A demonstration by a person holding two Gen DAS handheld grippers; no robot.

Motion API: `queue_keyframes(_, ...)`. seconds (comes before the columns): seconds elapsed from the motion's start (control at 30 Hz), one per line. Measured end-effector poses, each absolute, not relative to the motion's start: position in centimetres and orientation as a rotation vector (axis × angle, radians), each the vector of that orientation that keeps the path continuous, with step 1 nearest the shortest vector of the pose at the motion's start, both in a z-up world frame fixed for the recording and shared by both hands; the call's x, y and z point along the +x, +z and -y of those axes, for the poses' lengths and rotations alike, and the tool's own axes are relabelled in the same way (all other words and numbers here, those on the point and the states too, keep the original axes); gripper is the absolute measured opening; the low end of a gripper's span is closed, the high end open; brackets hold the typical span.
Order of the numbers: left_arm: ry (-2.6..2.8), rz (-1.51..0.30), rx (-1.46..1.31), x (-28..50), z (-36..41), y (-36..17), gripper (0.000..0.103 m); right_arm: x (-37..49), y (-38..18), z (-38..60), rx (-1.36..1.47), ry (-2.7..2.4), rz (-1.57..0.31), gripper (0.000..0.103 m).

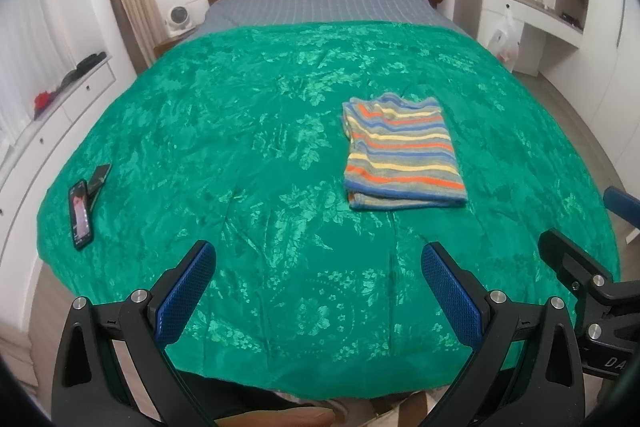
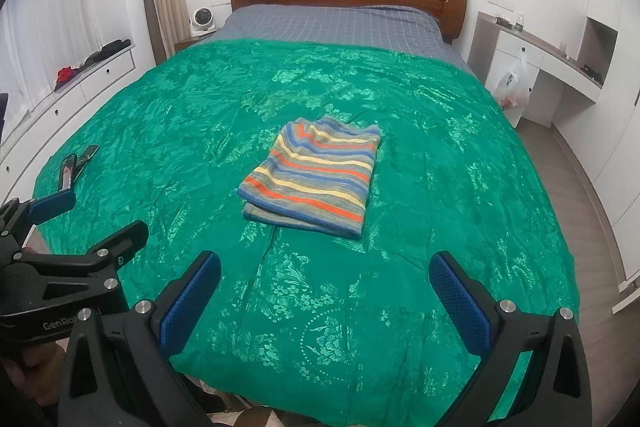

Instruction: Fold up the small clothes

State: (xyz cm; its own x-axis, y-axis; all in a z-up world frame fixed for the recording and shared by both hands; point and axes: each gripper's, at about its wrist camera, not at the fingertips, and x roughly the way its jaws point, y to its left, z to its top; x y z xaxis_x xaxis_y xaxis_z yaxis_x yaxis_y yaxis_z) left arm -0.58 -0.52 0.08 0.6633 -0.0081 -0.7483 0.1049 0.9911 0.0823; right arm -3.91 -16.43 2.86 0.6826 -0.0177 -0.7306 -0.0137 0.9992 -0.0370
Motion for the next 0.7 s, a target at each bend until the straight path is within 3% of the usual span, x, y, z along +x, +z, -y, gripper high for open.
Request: queue_keyframes(0.7,-0.089,-0.857,0.109,-0.5,0.7,-0.2,0.103,-4.2,2.8,17.5,-0.051,-0.076,-0.832,0.103)
